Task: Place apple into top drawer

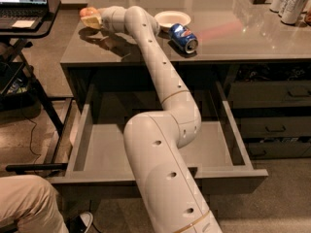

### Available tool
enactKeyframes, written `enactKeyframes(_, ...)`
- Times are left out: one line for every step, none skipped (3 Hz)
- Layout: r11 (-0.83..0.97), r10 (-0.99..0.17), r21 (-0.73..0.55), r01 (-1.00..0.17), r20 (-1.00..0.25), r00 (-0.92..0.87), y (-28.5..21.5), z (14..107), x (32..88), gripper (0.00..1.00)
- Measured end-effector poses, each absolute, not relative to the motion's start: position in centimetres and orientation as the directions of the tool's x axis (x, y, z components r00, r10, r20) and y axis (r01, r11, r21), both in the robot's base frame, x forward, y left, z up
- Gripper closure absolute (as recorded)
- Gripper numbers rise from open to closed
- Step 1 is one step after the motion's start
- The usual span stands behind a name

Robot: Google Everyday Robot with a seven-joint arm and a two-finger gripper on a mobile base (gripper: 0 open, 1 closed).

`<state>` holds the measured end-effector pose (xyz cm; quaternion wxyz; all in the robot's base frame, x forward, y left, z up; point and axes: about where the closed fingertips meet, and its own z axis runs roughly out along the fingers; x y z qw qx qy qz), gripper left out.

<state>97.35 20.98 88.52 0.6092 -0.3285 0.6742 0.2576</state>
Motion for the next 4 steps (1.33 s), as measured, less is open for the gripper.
enactKeyframes(0.62,-0.11,-0.033,-0.784,-0.993,-0.044,22.3,88.5,96.6,1.0)
enactKeyframes(0.583,-0.077,-0.016,-0.812,-0.996,-0.036,23.3,88.8,95.7,1.0)
enactKeyframes(0.531,-0.028,0.0,-0.847,-0.999,-0.018,24.2,89.6,94.5,1.0)
enactKeyframes(0.477,0.014,0.013,-0.879,-1.0,-0.007,25.3,90.5,93.1,1.0)
